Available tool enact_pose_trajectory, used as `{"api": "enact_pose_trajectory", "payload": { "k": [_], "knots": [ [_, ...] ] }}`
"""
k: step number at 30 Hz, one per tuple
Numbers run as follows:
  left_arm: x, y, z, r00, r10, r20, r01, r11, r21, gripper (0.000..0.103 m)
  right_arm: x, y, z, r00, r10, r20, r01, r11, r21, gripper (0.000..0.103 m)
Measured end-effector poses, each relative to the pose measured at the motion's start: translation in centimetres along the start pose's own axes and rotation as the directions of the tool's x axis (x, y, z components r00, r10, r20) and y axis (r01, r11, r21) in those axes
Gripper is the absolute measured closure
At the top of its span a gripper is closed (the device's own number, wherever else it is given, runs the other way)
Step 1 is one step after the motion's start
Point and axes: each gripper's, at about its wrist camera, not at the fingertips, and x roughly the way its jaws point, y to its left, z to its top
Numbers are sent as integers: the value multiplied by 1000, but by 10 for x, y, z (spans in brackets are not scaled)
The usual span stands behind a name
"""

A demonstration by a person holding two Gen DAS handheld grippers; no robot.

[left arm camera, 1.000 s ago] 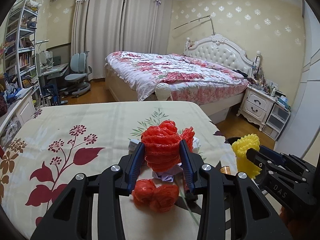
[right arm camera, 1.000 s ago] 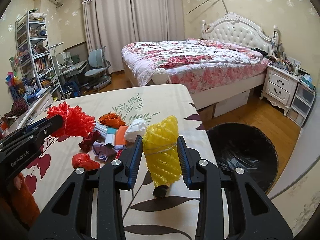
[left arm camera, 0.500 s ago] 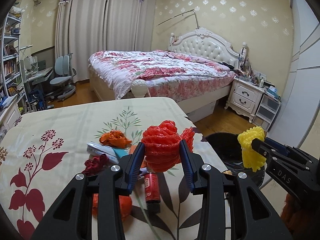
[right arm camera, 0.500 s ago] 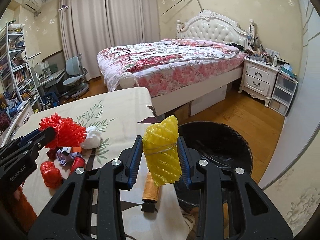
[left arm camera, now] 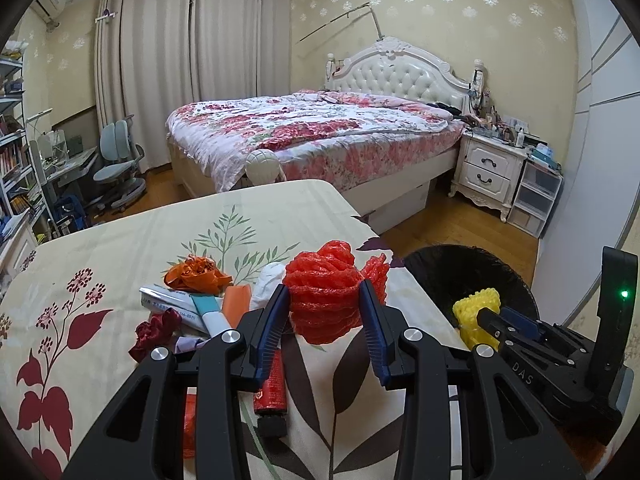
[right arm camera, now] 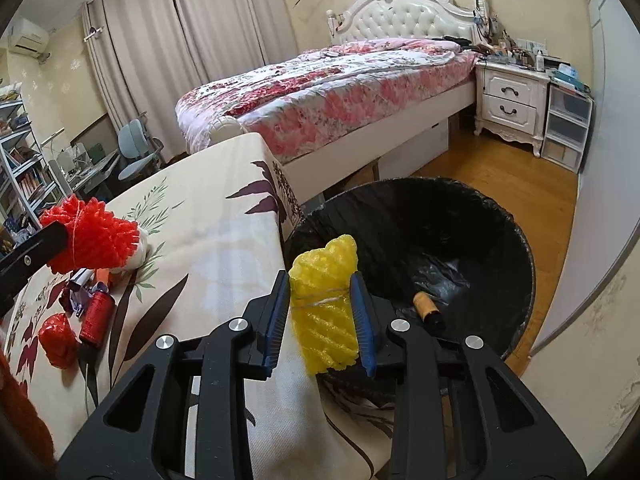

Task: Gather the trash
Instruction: 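Carry the red net with the left tool while the right tool carries the yellow net over the bin, then open the left tool over the bin while the right tool releases the yellow net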

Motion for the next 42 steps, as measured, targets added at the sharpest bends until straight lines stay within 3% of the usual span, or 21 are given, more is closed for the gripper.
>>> {"api": "enact_pose_trajectory", "payload": {
  "k": [13,37,40,42],
  "knots": [
    [49,-62,14,995,-82,-50,85,995,56,64,0,-42,47,993,-109,54,110,994,-11,73],
    [87,-104,19,992,-94,-79,102,988,114,64,18,-73,54,985,-170,29,170,985,3,76],
    [92,-108,20,994,-84,-70,92,989,119,56,18,-76,55,984,-175,29,175,985,5,76],
    [95,-108,19,995,-75,-69,83,989,122,29,19,-78,55,983,-180,25,180,984,7,76]
  ]
}}
